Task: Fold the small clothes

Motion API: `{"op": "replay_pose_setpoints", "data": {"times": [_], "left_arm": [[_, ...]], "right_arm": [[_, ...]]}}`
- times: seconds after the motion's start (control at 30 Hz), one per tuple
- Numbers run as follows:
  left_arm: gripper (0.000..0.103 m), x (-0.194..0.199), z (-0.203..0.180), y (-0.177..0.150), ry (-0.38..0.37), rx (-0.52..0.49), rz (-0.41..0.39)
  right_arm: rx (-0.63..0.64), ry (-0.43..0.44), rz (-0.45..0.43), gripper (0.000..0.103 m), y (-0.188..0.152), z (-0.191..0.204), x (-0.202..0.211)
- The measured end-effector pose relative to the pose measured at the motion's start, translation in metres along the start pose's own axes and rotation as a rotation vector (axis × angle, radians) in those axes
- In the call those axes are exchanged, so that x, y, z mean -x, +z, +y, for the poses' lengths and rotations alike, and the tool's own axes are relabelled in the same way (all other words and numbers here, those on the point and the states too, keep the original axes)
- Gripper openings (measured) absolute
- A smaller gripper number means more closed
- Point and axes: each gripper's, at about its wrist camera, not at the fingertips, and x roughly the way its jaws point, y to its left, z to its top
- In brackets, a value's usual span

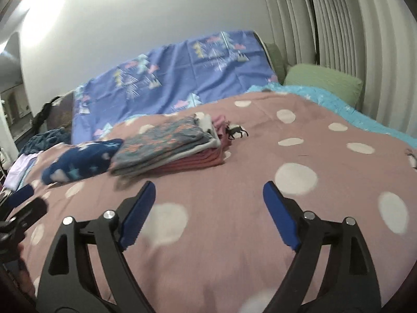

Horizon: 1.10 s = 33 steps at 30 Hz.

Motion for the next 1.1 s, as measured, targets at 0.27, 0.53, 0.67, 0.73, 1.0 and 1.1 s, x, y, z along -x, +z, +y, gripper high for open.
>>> {"op": "replay_pose_setpoints", "data": {"times": [0.27, 0.53, 0.67, 0.73, 1.0, 1.1], "left_arm": [[0.102, 0.088, -0.033, 0.009, -0.028, -0.1, -0.103], [0.102, 0.13, -0.037, 0.004, 0.004, -0.109, -0.164], [0.102, 0.142, -0.033, -0.003, -0.005, -0.091, -0.173], [0.102, 0.145, -0.033, -0.005, 0.006, -0.1, -0.173], [0.102, 0.153, -0.028, -0.011, 0.015, -0.075, -0.163], [0.102, 0.153, -0.026, -0.013, 0.018, -0.065, -0.155]], "right_arm": [[0.011, 0.007, -0.135, 0.101, 0.002, 0.019, 0.109], [0.075, -0.031, -0.217, 0.101, -0.001, 0.036, 0.168], [0.154, -0.065, -0.216, 0.101, -0.009, 0.05, 0.175], [0.182, -0.074, -0.222, 0.101, -0.013, 0.058, 0.178], [0.194, -0.084, -0.221, 0.101, -0.018, 0.068, 0.188], [0.184, -0.09, -0.22, 0.101, -0.018, 0.067, 0.189]]}}
